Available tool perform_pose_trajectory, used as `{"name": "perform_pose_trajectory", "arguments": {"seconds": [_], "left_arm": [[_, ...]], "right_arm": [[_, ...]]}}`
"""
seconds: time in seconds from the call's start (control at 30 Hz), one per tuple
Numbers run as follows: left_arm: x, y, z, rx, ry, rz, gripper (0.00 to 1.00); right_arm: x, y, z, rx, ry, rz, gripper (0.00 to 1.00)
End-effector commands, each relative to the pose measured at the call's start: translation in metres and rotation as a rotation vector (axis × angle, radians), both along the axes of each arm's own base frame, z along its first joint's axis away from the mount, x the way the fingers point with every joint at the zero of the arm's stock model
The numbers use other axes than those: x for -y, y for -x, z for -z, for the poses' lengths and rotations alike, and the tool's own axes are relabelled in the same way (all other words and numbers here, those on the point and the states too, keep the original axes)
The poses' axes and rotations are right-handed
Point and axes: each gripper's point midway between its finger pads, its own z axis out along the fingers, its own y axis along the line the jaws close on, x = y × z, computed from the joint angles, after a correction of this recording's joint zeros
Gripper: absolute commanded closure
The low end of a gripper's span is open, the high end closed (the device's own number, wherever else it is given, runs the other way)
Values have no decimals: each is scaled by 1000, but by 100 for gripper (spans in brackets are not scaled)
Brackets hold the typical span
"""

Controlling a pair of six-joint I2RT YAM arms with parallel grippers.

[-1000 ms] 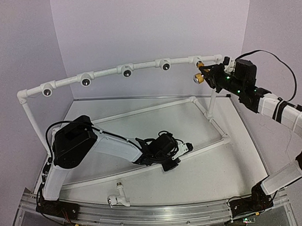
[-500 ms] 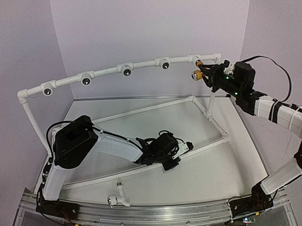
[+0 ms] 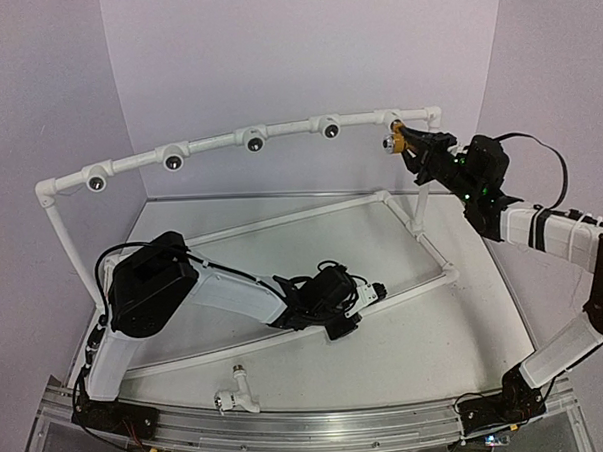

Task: Install the water faucets
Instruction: Screw the water faucet onto the adaptor.

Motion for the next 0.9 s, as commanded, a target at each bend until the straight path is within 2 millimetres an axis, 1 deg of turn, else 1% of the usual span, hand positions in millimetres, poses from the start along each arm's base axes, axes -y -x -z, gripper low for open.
{"name": "perform_pose_trajectory", "arguments": {"seconds": [0.0,0.13,0.23,0.37,0.43,0.5,0.63,0.8,0.87], "left_arm": [[-48,102,93,-260,-327,219,100],[-48,102,94,-261,-328,215,100],[-49,103,94,-264,-331,214,100],[-49,104,94,-265,-334,217,100],[-50,103,95,-266,-337,216,100],[-49,104,95,-266,-336,217,100],[-50,103,96,-266,-339,212,100],[-51,104,96,-268,-340,214,100],[-51,104,96,-268,-340,214,100]], "right_arm": [[42,-18,-27,42,-273,152,100],[45,-15,-23,31,-401,156,100],[49,-11,-27,47,-475,177,100],[44,-6,-37,66,-513,167,100],[47,-6,-38,78,-537,190,100],[45,-5,-41,95,-511,184,100],[45,2,-44,117,-443,198,85],[48,9,-48,120,-350,233,71],[49,10,-48,114,-329,239,68]]}}
